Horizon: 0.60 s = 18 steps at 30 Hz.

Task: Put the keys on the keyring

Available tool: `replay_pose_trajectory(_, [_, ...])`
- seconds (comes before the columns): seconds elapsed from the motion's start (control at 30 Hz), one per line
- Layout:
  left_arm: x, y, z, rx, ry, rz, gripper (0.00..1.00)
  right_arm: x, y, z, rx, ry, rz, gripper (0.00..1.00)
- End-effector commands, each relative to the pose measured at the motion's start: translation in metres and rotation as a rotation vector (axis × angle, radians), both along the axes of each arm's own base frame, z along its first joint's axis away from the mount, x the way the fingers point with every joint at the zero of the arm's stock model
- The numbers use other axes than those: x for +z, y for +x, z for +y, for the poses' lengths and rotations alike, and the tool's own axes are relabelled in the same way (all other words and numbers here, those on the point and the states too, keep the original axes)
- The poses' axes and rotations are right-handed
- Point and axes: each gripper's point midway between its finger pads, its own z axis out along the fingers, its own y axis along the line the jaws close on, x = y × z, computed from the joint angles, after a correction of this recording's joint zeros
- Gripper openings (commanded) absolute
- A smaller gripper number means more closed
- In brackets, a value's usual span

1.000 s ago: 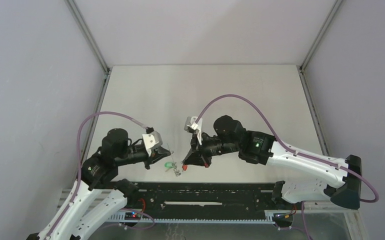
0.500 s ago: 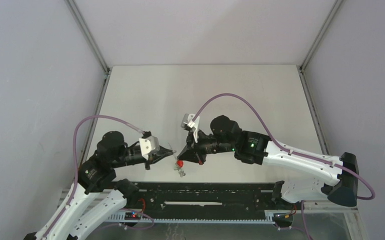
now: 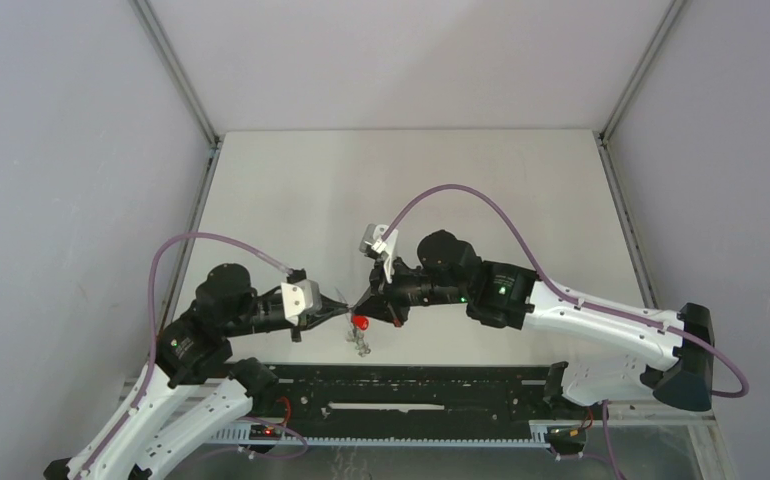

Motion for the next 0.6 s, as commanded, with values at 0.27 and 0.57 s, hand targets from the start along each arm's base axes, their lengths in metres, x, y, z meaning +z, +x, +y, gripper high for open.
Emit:
replay_pose_trajectory(0.27, [0.0094, 0.0031, -0.0035, -0.010, -0.021, -0.055, 0.00, 0.0247, 0.0042, 0.0069, -0.035, 0.051, -0.046, 0.00])
replay_pose_trajectory(0.57, [0.0089, 0.0017, -0.0038, -0.019, -0.021, -0.055, 0.00, 0.0239, 0.0077, 0.0069, -0.059, 0.049, -0.041, 0.00])
